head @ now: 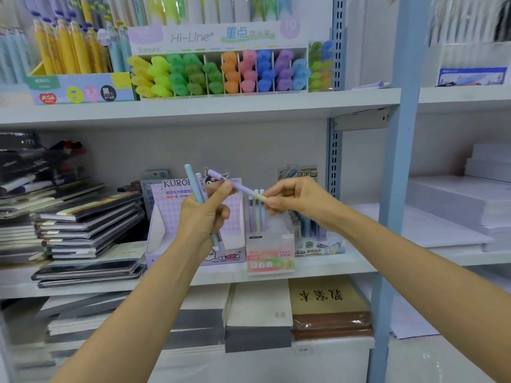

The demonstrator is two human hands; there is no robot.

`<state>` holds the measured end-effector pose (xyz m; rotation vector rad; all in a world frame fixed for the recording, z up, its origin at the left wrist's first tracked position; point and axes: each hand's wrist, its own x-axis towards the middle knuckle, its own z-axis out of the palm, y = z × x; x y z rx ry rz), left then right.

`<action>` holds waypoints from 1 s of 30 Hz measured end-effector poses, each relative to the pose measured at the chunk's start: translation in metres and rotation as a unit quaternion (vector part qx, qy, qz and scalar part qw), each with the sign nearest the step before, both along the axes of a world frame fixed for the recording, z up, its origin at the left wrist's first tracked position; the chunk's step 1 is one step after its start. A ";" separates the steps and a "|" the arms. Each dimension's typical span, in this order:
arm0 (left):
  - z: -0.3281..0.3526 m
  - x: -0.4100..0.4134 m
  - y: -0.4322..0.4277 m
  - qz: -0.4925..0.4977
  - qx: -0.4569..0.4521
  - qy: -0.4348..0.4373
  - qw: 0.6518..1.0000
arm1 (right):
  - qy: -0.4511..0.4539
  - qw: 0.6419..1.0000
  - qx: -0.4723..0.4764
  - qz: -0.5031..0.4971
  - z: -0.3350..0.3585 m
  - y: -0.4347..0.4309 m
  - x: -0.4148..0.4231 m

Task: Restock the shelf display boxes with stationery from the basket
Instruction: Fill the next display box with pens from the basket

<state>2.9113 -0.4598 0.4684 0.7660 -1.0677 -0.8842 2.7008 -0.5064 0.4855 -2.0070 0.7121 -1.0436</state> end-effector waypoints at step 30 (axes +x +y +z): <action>-0.012 -0.002 -0.014 -0.064 -0.006 -0.188 0.980 | -0.039 0.960 -0.137 -0.243 -0.002 -0.045 0.014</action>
